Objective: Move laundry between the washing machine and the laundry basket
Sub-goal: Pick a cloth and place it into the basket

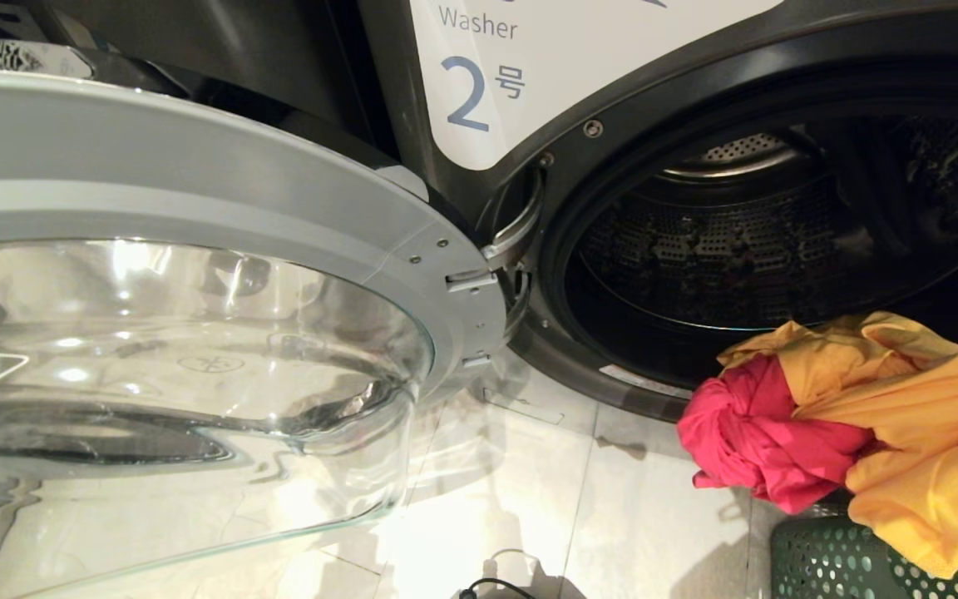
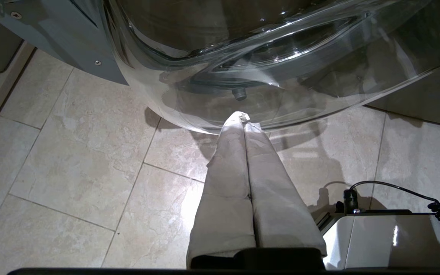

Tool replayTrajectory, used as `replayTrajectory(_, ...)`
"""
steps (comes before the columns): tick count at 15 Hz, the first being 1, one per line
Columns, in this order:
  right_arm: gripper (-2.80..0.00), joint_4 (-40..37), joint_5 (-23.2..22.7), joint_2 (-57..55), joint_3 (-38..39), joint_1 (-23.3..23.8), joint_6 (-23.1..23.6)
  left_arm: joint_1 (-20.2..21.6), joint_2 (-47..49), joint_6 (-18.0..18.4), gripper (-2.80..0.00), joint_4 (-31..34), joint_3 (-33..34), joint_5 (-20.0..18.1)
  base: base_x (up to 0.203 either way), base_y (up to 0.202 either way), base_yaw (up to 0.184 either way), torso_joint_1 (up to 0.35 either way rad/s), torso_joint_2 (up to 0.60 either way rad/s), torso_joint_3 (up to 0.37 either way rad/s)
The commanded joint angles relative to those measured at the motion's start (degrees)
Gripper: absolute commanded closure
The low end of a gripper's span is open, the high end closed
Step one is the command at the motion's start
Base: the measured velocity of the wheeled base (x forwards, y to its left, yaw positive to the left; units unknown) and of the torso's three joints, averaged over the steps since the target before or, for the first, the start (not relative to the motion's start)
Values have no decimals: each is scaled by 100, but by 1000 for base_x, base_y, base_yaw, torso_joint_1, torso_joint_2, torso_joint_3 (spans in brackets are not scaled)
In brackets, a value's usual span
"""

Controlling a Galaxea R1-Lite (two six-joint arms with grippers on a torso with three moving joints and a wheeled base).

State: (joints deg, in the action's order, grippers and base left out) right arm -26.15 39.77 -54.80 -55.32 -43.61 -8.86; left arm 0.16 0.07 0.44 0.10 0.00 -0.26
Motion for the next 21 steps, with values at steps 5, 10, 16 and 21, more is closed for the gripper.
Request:
replayTrajectory(5,0,-321,-83,110,-40,-342,-19,2,1,0,0,-1,0,-1,0,0,0,0,0,0)
replayTrajectory(10,0,-321,-83,139,-49,-342,-10,2,1,0,0,-1,0,-1,0,0,0,0,2,148)
replayTrajectory(16,0,-321,-83,153,4,-350,-10,2,1,0,0,-1,0,8,0,0,0,3,2,204)
replayTrajectory(21,0,-321,-83,189,43,-346,-10,2,1,0,0,-1,0,8,0,0,0,1,2,202)
